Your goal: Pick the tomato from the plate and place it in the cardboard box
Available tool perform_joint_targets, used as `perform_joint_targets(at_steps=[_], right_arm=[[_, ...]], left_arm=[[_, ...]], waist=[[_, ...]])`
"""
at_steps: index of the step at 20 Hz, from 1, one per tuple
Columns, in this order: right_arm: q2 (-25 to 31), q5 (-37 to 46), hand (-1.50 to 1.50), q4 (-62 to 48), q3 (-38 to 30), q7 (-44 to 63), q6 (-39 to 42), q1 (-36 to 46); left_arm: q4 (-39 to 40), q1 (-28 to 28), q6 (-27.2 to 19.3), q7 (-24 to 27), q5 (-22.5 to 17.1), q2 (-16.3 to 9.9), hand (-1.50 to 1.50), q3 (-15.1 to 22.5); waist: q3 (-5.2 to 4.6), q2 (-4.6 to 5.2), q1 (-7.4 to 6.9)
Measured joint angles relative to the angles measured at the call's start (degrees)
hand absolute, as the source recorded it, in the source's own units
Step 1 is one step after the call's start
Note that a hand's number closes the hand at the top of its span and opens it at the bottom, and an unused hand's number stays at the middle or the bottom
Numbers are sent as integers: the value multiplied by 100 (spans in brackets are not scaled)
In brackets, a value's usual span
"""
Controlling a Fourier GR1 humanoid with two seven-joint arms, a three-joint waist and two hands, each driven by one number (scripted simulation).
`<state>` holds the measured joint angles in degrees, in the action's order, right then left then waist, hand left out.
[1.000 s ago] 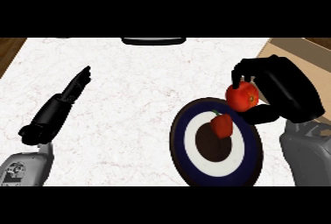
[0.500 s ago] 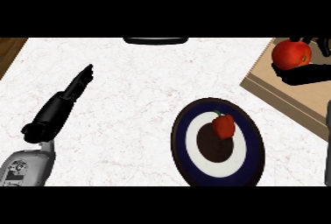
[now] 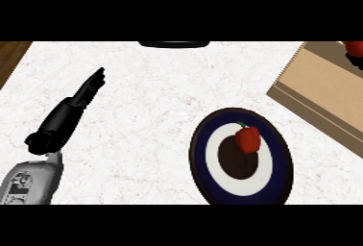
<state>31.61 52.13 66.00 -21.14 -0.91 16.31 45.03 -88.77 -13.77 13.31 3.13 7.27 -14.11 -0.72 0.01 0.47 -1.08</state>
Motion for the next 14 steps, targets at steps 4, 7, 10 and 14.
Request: perform_joint_targets(at_steps=[4, 7, 10, 14], right_arm=[[444, 107, 150, -937, 98, -313, 444, 9], [816, 193, 150, -1754, 150, -717, 614, 182], [1083, 391, 150, -2454, 327, -1085, 715, 276], [1337, 621, -150, -3285, 534, -1523, 896, 434]], left_arm=[[-5, 25, 32, 44, -2, -25, 0, -27], [-10, 36, 33, 47, 15, 0, 0, -13], [42, 6, 51, 92, 33, 4, 0, -9], [6, -13, 52, 108, 52, 38, 0, 14]], waist=[[1, 7, -24], [4, 21, -63], [5, 32, -88], [9, 40, -118]])
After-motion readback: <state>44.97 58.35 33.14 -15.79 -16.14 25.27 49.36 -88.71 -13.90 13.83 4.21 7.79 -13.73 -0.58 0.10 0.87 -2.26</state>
